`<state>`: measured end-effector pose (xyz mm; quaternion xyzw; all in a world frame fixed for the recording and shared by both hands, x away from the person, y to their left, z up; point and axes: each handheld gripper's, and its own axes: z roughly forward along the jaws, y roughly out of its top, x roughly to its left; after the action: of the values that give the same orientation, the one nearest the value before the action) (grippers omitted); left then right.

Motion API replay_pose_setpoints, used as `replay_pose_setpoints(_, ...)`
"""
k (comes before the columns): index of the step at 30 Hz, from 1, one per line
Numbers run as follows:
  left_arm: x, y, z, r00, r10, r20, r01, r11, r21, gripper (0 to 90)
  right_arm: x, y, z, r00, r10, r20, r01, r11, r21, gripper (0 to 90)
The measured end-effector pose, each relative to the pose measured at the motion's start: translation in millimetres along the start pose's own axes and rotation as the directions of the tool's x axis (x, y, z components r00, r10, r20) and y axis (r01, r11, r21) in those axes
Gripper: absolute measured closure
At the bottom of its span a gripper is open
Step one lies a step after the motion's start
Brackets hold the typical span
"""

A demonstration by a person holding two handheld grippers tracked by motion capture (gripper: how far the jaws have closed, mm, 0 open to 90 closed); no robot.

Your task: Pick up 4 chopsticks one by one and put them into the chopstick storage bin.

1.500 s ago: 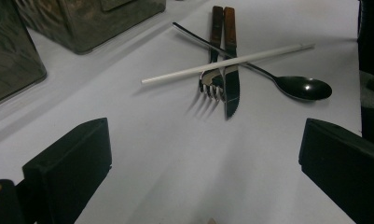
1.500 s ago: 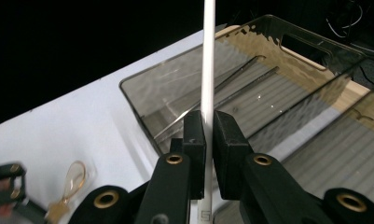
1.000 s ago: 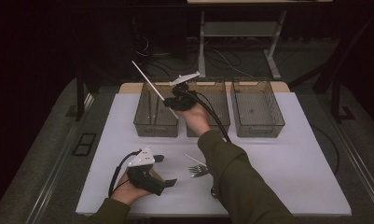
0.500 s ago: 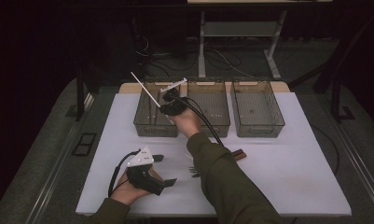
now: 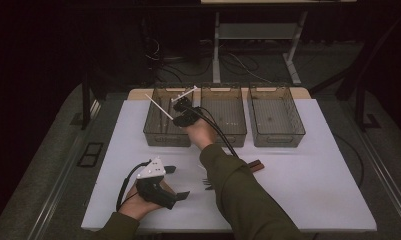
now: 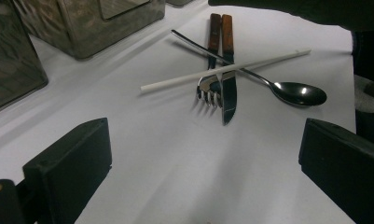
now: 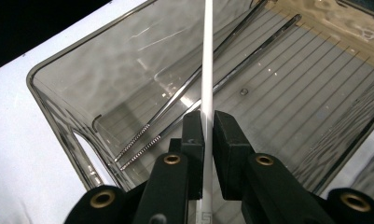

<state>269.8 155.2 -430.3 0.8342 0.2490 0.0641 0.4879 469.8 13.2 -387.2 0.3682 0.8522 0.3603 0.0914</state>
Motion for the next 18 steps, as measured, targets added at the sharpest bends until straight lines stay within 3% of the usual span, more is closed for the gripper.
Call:
replay_pose_setpoints(4,0.4,0.0,0.0,1.0,0.0,0.001,0.0,1.0,0.002,1.0,-0.7,2.1,-4.6,0.9999,0.012,-0.003,-0.012,1.0,-0.023,68.1)
replay_pose_setpoints(12,0.5,-0.2,0.2,1.0,0.003,-0.001,-0.003,1.0,0.003,1.0,-1.9,4.1,-24.1,0.9974,0.006,-0.071,-0.01,0.998,-0.059,58.6)
replay_pose_setpoints(18,0.3,-0.1,0.7,1.0,0.006,-0.003,-0.006,0.9999,0.009,1.0,-3.7,-2.1,-46.3,0.9921,-0.035,-0.12,0.027,0.997,-0.074,49.6)
